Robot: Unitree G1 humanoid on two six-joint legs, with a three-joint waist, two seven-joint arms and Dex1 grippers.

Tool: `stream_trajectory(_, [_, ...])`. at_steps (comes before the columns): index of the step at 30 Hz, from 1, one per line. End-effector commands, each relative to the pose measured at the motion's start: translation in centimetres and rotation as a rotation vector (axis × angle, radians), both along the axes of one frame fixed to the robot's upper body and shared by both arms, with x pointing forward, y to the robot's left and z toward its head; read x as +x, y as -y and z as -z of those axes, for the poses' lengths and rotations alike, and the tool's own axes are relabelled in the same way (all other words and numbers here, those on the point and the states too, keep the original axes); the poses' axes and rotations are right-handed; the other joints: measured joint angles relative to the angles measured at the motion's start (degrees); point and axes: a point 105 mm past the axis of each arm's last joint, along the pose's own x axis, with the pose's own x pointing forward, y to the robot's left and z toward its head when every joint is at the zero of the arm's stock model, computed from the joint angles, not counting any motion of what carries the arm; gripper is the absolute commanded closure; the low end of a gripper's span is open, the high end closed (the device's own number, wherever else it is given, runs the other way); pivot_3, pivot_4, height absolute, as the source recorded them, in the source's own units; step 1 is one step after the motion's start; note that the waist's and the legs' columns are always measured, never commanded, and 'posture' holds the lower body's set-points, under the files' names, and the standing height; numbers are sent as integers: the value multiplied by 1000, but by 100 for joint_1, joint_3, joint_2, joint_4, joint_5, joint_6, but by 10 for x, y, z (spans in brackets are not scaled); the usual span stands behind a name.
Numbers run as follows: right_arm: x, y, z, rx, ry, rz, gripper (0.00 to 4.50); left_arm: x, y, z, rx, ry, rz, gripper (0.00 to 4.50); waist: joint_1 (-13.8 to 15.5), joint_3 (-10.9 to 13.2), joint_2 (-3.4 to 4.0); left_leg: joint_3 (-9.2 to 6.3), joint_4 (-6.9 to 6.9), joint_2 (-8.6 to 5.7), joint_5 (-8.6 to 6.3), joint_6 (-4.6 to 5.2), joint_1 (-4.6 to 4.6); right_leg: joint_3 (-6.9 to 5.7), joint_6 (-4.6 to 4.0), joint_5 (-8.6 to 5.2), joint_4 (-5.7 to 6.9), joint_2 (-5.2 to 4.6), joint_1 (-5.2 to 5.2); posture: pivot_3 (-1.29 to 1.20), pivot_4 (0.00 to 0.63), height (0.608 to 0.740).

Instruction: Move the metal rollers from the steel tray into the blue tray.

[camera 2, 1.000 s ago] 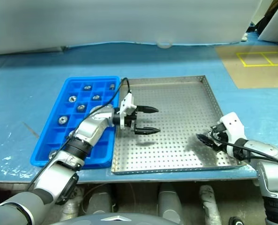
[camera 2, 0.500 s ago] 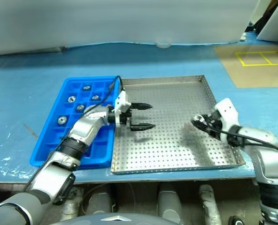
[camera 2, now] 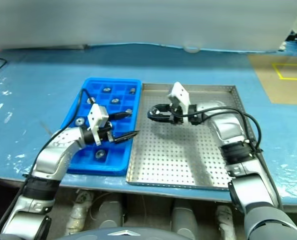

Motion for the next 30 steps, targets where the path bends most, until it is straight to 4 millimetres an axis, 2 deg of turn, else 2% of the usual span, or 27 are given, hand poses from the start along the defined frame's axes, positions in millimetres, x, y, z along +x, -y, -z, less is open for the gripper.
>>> stream_trajectory(1, [-3,-17,-7,3,37,-123,2832,-10,-10,-18,-21,54,-67,0,112,0,0,-1,0,0,0,0,-2,0,0,0,0,0,-1,348,150,740])
stream_trajectory(5, [-8,-32,-6,-4,23,-234,2832,-23,-16,-17,-25,38,-112,0,294,1,-1,-12,2,0,0,-1,-13,-10,-1,-1,0,-1,-5,390,150,740])
stream_trajectory(9, [-14,-37,25,-142,4,-320,2832,-35,-17,-15,-16,15,-122,0,461,0,-1,-24,2,1,1,-3,-19,-18,-1,-1,0,-1,-5,459,150,740])
stream_trajectory(16, [-12,-38,41,-210,8,-329,2832,-42,-16,-9,23,-23,-98,0,633,0,-1,-38,4,0,3,-8,-32,-25,-1,-1,3,0,-10,462,150,740])
stream_trajectory(20, [-10,-34,48,-233,8,-307,1493,-41,-15,-10,26,-22,-86,0,676,0,-1,-40,4,0,4,-9,-30,-25,-1,-1,5,1,-9,462,150,740])
stream_trajectory(24, [-5,-29,41,-197,32,-253,112,-38,-10,-9,26,-29,-48,0,683,0,0,-40,4,0,5,-10,-29,-24,-1,-1,5,2,-9,384,150,740])
stream_trajectory(30, [3,-11,25,-99,45,-129,51,-25,-2,-11,5,-20,4,0,690,0,-1,-40,5,-1,8,-14,-30,-23,0,-1,9,2,-8,282,150,740])
